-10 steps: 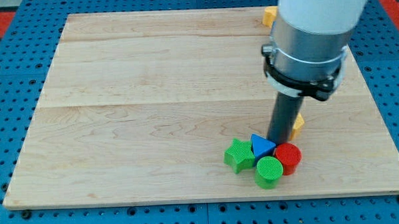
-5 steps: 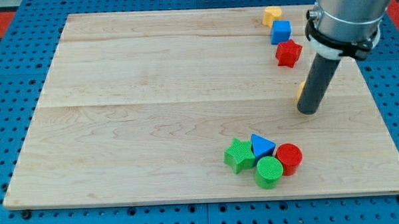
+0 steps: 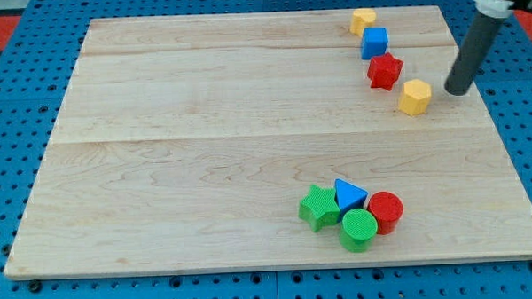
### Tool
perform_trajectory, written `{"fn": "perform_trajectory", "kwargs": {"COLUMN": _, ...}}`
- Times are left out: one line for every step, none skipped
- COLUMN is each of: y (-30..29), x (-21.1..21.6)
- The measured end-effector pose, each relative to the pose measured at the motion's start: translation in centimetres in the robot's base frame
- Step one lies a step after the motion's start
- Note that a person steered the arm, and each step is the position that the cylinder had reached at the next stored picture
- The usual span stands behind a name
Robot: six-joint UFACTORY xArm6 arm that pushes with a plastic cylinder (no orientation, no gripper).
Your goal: Move the yellow hexagon close to the red star
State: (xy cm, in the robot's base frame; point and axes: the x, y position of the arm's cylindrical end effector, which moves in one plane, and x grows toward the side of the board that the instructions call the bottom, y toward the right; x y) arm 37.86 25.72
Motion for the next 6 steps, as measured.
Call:
{"fn": "perform_trajectory", "kwargs": {"y": 0.0, "x": 0.0}}
{"fn": "perform_trajectory", "kwargs": {"y": 0.0, "x": 0.0}}
{"fn": "perform_trajectory", "kwargs": {"y": 0.0, "x": 0.0}}
{"fn": "perform_trajectory", "kwargs": {"y": 0.0, "x": 0.0}}
{"fn": "perform_trajectory", "kwargs": {"y": 0.0, "x": 0.0}}
{"fn": "perform_trajectory", "kwargs": {"y": 0.0, "x": 0.0}}
